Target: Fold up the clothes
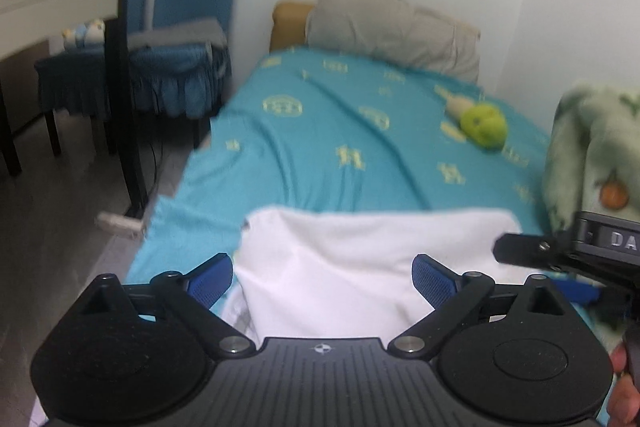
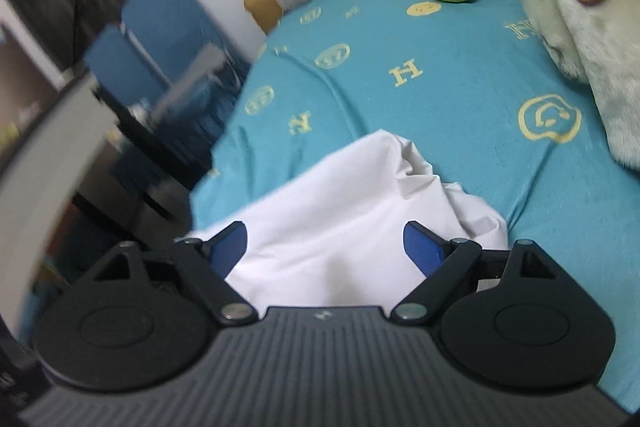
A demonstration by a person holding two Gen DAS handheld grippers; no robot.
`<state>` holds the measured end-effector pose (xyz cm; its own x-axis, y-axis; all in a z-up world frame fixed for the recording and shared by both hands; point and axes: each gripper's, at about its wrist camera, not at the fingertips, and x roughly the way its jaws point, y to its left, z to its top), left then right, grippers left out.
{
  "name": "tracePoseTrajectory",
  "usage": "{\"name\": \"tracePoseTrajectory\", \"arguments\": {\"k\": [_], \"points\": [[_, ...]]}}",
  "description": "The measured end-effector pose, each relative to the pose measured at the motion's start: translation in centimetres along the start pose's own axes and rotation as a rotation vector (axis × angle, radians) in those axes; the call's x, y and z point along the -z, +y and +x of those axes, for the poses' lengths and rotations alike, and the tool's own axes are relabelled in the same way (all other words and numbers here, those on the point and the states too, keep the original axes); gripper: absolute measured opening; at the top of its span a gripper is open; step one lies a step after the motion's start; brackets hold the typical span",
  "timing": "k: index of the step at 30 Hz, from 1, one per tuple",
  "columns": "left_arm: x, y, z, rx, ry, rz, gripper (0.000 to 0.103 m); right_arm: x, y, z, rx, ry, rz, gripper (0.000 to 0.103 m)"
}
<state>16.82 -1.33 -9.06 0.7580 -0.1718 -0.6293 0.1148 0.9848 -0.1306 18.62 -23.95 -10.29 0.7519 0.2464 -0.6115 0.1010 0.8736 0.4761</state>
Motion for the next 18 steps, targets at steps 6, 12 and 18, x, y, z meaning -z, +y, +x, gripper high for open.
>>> {"name": "tracePoseTrajectory", "arguments": {"k": [6,12,18], "points": [[0.5,0.0,3.5,-0.001,0.083,0.009,0.096,0.0,0.2,4.4,0.092,0.046,-0.127,0.086],[0.7,0.0,3.0,0.003,0.057,0.028,0.096,0.1,0.1,4.1,0.098,0.035,-0.118,0.086],[0.7,-0.7,-0.2,-0.004,-0.004,0.046,0.096,0.6,0.8,0.7,0.096,-0.022,-0.11,0.086]]}}
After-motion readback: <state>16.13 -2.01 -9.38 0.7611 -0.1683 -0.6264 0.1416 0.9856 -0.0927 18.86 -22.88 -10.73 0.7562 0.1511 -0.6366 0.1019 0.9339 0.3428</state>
